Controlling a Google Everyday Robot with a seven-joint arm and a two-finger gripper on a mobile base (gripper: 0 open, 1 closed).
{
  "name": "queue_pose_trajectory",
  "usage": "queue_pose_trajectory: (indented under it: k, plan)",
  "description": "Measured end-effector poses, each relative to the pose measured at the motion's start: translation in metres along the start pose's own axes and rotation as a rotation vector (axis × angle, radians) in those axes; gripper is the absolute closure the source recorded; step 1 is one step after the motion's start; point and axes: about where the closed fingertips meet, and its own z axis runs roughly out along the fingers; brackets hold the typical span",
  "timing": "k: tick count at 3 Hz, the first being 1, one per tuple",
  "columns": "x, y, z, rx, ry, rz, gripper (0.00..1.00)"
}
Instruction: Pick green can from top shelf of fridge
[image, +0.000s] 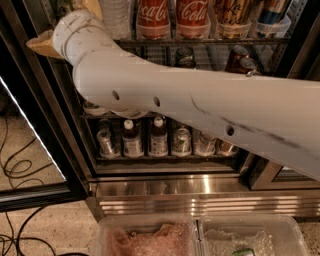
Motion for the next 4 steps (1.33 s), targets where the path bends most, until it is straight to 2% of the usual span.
queue_pose_trajectory:
  k: [1, 3, 4]
  plan:
    - [-0.006, -0.014, -0.016, 0.011, -0.023, 0.043, 0.0]
    - [-0.006, -0.012, -0.012, 0.003, -0.016, 0.045, 0.0]
    - [-0.004, -0.005, -0.005, -0.034, -0.008, 0.059, 0.0]
